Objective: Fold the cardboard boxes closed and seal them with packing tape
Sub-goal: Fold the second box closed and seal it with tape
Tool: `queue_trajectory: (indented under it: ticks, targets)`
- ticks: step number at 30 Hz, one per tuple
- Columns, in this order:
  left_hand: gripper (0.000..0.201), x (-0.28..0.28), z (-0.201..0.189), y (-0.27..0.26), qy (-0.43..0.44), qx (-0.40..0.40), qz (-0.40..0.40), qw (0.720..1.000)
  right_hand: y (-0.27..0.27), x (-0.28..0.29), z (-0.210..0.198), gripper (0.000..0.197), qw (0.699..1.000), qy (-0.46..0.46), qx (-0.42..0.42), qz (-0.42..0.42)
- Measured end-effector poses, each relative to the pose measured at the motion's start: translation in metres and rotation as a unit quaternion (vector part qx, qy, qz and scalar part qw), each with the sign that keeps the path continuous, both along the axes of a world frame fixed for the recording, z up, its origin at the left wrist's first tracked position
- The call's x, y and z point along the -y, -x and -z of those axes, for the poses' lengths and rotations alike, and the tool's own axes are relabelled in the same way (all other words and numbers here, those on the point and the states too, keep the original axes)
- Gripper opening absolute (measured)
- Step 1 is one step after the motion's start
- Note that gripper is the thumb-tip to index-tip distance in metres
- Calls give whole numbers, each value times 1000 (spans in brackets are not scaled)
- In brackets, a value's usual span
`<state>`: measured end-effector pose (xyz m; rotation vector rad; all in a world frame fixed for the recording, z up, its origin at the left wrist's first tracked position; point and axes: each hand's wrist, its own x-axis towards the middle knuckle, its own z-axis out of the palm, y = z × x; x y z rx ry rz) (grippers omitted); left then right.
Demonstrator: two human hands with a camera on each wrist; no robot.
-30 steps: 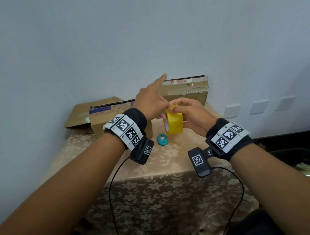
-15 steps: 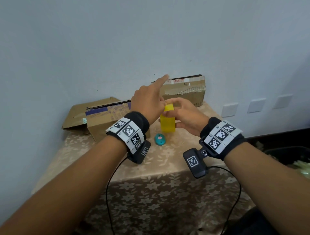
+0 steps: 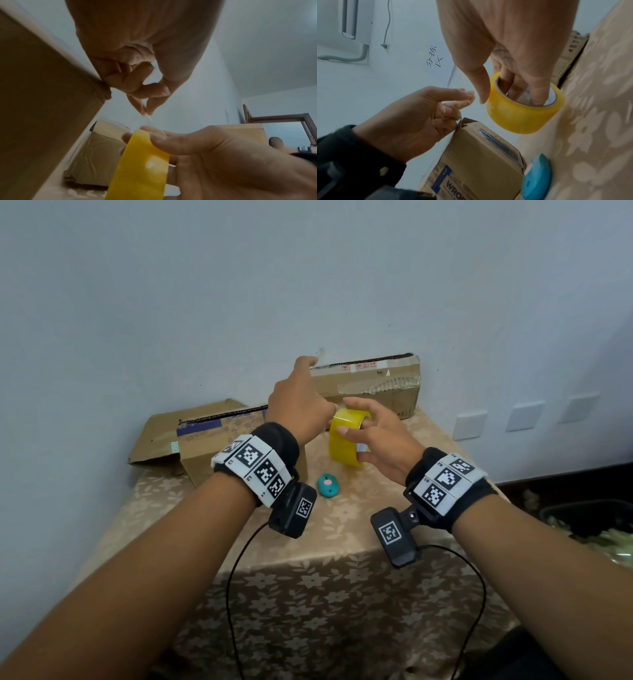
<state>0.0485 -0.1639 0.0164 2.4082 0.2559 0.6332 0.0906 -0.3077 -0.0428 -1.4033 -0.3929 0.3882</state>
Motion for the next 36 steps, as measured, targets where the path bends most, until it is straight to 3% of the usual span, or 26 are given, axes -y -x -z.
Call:
queue_trajectory:
  ticks: [4,10,16,18,22,25,29,36]
  targets:
    - [87,-2,1,-2,-27,-8,-23,999,-3,1,-1,72,1000,-11,24,5]
    - [86,0,2,-2,-63,-3,-30,998,-2,0,-4,78,999,-25,35,22]
    - [119,5,-2,7,-151,3,-34,988,1,-2,-3,80,999,-20,27,34]
    - [120,1,-9,10,-139,18,-36,989,0,-3,-3,82,999,-25,15,44]
    - [87,-10,-19,13,-46,74,-45,995,-9,-10,2,84,999,-14,-15,48]
    - [61,-14,-25,17,-22,102,-48,993,-9,-10,1,89,998,7,-26,59]
    - [49,-16,-25,19,-23,108,-37,993,-12,-7,-1,87,994,46,-20,98]
    - [20,-21,-21,18,12,109,-15,994,-4,-6,-13,80,966,153,81,191]
